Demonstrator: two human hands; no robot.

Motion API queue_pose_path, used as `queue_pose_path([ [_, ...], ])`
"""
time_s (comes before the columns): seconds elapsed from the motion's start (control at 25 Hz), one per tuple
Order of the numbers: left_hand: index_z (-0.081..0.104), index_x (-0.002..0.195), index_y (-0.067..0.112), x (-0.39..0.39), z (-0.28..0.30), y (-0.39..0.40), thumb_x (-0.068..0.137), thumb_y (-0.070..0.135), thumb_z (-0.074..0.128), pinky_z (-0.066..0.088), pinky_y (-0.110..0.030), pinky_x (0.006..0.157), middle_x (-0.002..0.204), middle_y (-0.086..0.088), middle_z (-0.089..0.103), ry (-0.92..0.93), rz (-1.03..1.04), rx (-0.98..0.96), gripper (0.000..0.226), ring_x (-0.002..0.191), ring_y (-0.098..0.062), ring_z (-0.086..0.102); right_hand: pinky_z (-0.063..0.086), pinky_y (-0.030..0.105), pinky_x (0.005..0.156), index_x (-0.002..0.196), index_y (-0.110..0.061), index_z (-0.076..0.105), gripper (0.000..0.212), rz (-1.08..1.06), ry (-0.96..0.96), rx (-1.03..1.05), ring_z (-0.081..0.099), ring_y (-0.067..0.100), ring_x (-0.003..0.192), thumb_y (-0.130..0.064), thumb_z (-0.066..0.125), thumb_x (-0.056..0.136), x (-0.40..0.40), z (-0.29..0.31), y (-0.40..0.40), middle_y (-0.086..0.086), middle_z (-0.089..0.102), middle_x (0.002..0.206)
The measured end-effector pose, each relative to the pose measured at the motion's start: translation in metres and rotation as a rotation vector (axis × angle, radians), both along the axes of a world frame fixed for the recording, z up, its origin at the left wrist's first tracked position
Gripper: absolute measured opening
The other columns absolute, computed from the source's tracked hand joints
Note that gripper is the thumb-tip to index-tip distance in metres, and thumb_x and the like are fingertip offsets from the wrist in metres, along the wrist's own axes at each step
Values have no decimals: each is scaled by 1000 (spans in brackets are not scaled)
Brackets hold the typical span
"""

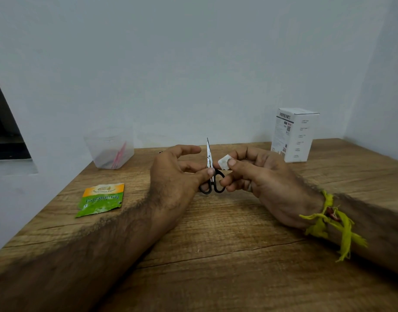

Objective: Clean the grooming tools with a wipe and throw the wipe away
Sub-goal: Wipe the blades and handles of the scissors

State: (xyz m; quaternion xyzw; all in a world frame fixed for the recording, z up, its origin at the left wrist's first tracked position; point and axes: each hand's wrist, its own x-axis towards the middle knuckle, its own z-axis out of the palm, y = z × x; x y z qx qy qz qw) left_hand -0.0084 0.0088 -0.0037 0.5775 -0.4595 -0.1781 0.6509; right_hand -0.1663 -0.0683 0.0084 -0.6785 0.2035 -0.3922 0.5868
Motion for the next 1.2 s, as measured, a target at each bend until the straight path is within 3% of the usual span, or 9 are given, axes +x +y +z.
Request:
queue_pose_path([
  [0.2,62,119,16,0,1,-1,77,4,84,61,-28,60,76,-1,78,2,-32,11,49,64,-22,75,57,26,63,109,3,64,17,-57,-14,-4,69,20,72,-8,59,96,1,-1,-3,14,75,100],
  [0.32,63,119,14,0,0,-4,79,0,81,60,-27,60,80,-8,77,35,-46,42,46,60,-17,73,58,27,61,104,0,66,13,-184,-23,26,69,19,68,-10,63,95,2,-3,-11,16,75,99],
  [0.44,69,111,11,4,-3,-8,80,-3,80,60,-27,60,82,-12,76,37,-53,58,36,59,-15,69,55,25,56,97,-4,68,7,-246,4,82,68,17,66,-10,65,94,1,-7,-22,19,73,97],
  [0.6,72,98,15,5,-5,-10,78,-2,81,59,-26,59,77,-5,75,27,-59,66,28,61,-16,70,55,25,55,96,-5,70,6,-197,81,-7,69,14,67,-10,67,93,4,-11,-24,16,74,92],
  [1.04,70,110,9,3,1,-9,85,-1,76,58,-26,56,83,-10,74,14,-18,102,28,61,-11,68,55,26,53,88,-3,70,9,-335,171,1,66,16,62,-11,69,91,21,-6,-22,13,72,81],
  [1.2,70,110,9,6,3,-9,88,-1,71,52,-20,52,82,-6,76,60,48,76,24,63,-8,70,59,30,60,90,-1,69,11,-410,39,77,70,18,66,-12,66,92,52,1,-21,15,70,84],
])
